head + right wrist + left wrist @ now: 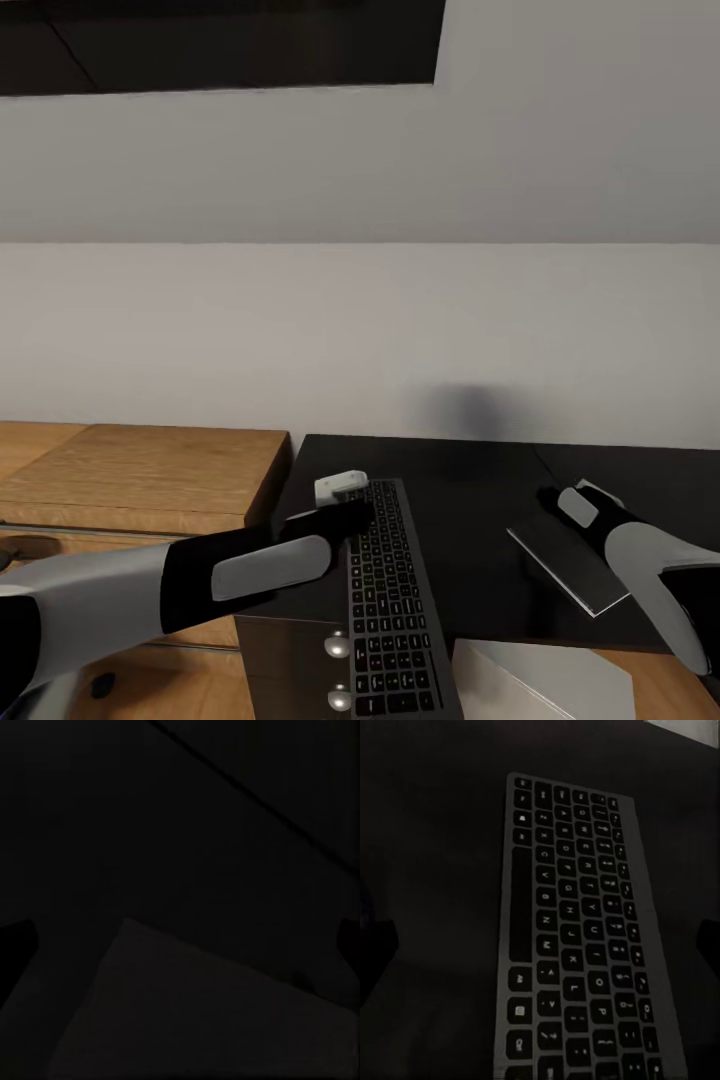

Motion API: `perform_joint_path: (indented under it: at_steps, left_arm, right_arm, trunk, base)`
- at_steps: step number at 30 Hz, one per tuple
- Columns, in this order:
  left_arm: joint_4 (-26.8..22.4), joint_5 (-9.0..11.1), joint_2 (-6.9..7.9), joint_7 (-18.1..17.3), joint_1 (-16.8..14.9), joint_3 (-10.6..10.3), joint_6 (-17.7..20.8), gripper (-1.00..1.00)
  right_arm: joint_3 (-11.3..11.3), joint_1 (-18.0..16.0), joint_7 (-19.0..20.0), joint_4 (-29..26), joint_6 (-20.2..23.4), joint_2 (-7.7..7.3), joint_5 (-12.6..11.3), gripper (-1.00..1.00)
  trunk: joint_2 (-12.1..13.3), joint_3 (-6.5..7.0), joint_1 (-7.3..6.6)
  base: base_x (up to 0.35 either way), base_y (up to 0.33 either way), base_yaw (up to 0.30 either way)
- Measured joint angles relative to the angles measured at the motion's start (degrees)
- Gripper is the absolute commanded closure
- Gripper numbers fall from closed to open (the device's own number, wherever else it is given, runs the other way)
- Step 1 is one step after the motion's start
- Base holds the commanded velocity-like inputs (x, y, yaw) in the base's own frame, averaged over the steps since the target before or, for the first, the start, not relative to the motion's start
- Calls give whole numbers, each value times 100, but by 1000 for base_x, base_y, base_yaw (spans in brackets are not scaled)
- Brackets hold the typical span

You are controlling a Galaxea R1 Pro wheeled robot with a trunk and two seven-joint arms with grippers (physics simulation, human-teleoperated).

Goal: In the bedroom, organize the workspace by keeping the computer under the desk, ensuring the monitor is on the desk, placing the keyboard on the desk next to the monitor, placing the mouse on the desk next to the keyboard, moving the folder from the swivel chair onto the desk next to the mouse, stacking the notebook on top of the folder with the pen on top of the notebook, and positioning the swivel chair next to the desk.

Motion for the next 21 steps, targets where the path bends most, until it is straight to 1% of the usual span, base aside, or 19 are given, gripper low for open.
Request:
perform_joint_path:
  at_steps: [5,6,9,10,11,14,21]
  left_arm:
    - [-192,-8,97,-6,0,13,0,-100]
    - [-304,-15,114,-8,1,70,3,-100]
    - [-349,-15,114,-8,0,227,7,-100]
    - [-366,-14,113,-11,-1,343,10,-100]
    - [-437,-12,111,-16,-1,524,15,-100]
    - [-508,-10,111,-17,-1,568,15,-100]
    - [-559,-9,107,-12,0,582,14,-100]
  right_arm:
    - [10,-1,-1,56,-29,22,-5,-100]
    - [15,-1,-1,64,-33,28,-7,-100]
    - [18,-1,-1,66,-35,30,-4,-100]
    - [18,0,-1,67,-35,31,-2,-100]
    - [15,0,0,70,-36,32,5,-100]
    - [17,0,5,75,-36,33,8,-100]
    - [19,0,7,77,-104,33,10,-100]
  trunk:
    - [0,0,0]
    - [0,0,0]
    - [0,0,0]
    - [0,0,0]
    - [0,0,0]
    - [0,0,0]
    - [0,0,0]
  base:
    - [0,0,0]
    - [0,0,0]
    - [0,0,0]
    - [0,0,0]
    - [0,0,0]
    - [0,0,-2]
    - [0,0,-33]
